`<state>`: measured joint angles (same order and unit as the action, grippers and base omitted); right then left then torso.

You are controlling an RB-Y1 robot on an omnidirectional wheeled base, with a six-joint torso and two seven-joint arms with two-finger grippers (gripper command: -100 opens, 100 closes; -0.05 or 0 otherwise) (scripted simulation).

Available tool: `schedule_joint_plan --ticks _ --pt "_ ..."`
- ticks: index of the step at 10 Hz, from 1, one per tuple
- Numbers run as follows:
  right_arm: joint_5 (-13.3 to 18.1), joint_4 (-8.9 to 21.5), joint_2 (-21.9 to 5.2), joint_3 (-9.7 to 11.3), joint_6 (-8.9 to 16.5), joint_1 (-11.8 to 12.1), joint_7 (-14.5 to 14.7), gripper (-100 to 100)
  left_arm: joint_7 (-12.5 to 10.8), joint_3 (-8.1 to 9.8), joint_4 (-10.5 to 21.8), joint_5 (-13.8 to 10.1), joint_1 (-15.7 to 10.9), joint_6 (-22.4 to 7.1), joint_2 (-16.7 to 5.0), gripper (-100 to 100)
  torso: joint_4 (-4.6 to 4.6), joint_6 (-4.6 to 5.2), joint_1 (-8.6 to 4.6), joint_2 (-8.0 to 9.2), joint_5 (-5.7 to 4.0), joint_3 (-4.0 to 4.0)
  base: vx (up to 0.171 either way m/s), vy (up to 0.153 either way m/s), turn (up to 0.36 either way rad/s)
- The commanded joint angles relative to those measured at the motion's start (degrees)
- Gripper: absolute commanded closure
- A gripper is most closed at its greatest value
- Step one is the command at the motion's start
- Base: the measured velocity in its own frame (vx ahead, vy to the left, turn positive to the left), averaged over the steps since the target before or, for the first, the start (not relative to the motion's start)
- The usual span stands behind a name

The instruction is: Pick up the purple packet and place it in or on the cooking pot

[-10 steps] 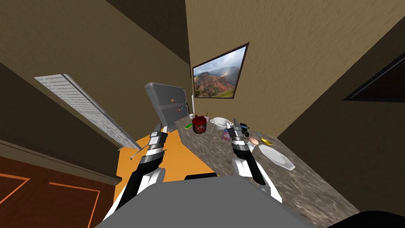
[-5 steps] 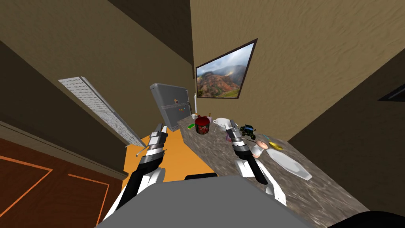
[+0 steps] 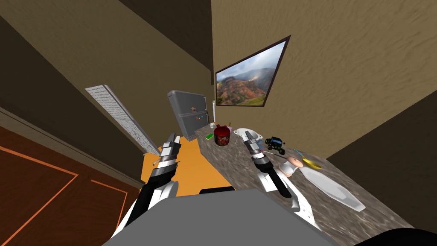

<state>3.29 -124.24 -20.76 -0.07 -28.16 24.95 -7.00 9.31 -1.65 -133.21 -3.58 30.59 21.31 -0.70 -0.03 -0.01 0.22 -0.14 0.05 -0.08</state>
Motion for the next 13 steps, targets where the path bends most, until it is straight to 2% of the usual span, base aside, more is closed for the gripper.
schedule_joint_plan --ticks 1,4,5,6,7,8,9,10,13 --pt "0.24 0.45 -2.17 -0.01 -0.68 -0.09 0.08 -100 0.0 0.0 0.0 0.0 0.0 0.0 0.0 0 0.0 0.0 0.0 0.0 0.0 0.0 0.032 0.045 0.061" --pt "1.38 2.67 -7.4 0.13 -3.38 -0.51 0.53 -100 0.0 0.0 0.0 0.0 0.0 0.0 0.0 0 0.0 0.02 -0.05 -0.01 -0.01 -0.01 0.041 0.049 0.112" --pt "1.38 2.67 -8.65 0.13 -3.38 -0.51 0.53 -100 0.0 0.0 0.0 0.0 0.0 0.0 0.0 0 0.0 0.0 -0.03 -0.01 0.0 -0.01 0.035 0.046 0.06" --pt "1.98 3.84 -10.66 0.21 -4.8 -0.71 0.76 -100 0.0 0.0 0.0 0.0 0.01 0.0 0.0 0 0.0 0.03 -0.04 0.01 0.0 0.0 0.051 0.061 0.134" --pt "1.98 3.84 -12.02 0.21 -4.8 -0.71 0.76 -100 0.0 0.0 0.0 0.0 0.0 0.0 0.0 0 -0.01 0.0 0.01 -0.04 0.0 -0.02 0.044 0.047 0.06" --pt "2.6 5.05 -14.01 0.31 -6.22 -0.89 1.0 -100 0.0 0.01 0.0 0.0 0.01 0.0 0.0 0 -0.01 0.03 -0.03 -0.01 0.0 -0.01 0.048 0.061 0.156" --pt "2.6 5.05 -15.45 0.31 -6.22 -0.89 1.0 -100 0.0 0.0 0.0 0.0 0.0 0.0 0.0 0 -0.01 0.0 0.01 -0.04 0.0 -0.02 0.041 0.047 0.056" --pt "3.23 6.31 -17.33 0.43 -7.64 -1.03 1.24 -100 0.0 0.01 0.0 0.0 0.01 0.0 0.0 0 -0.01 0.04 -0.02 -0.01 0.0 -0.01 0.042 0.067 0.113" --pt "3.86 7.62 -22.44 0.6 -9.03 -1.13 1.47 -100 0.0 0.0 0.0 0.0 0.0 0.0 0.0 0 -0.01 0.01 -0.03 -0.02 0.0 -0.02 0.045 0.044 0.089"
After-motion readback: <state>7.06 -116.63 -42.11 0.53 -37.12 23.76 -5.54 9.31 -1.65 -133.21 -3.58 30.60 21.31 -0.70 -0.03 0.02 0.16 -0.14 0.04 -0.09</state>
